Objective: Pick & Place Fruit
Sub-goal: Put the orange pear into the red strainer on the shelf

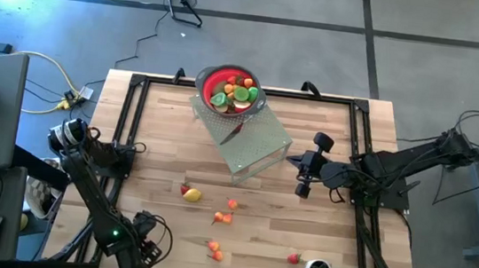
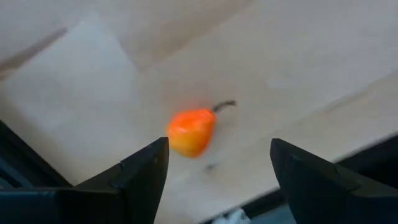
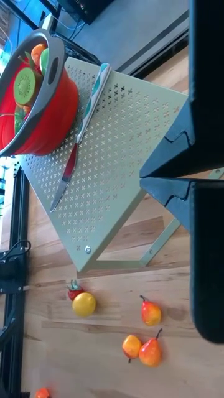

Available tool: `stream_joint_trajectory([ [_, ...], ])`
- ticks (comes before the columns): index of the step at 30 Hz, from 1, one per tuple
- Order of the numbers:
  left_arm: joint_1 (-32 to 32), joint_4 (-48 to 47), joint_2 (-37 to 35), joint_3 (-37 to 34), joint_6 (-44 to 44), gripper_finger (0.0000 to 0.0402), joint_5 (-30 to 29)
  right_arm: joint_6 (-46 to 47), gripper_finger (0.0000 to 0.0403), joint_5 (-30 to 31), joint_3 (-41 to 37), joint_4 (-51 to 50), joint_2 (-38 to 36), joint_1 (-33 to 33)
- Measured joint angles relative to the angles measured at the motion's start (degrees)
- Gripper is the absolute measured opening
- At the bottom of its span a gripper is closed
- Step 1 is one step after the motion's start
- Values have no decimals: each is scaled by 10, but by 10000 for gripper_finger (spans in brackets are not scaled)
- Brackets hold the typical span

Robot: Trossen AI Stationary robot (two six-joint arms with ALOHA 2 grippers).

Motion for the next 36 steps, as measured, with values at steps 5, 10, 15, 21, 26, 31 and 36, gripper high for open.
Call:
stream_joint_trajectory([
  [5, 0, -3, 0, -23, 0, 256, 11, 0, 2, 0, 0, 0, 0, 0],
  [10, -9, 21, 0, -35, 0, 249, 21, 0, 2, 0, 0, 11, 0, 0],
  [15, -29, 47, 0, -45, -15, 248, 13, 0, 2, 0, 0, 27, 0, 0],
  [21, -42, 47, 0, -55, -46, 248, -10, 0, 2, 0, 0, 31, 0, 0],
  [26, -42, 53, 0, -57, -42, 248, -25, 0, 2, 0, 0, 31, 0, 0],
  [31, -41, 52, 0, -57, -34, 248, -45, 0, 2, 0, 0, 31, 0, 0],
  [36, -41, 52, 0, -57, -34, 248, -47, 0, 2, 0, 0, 31, 0, 0],
])
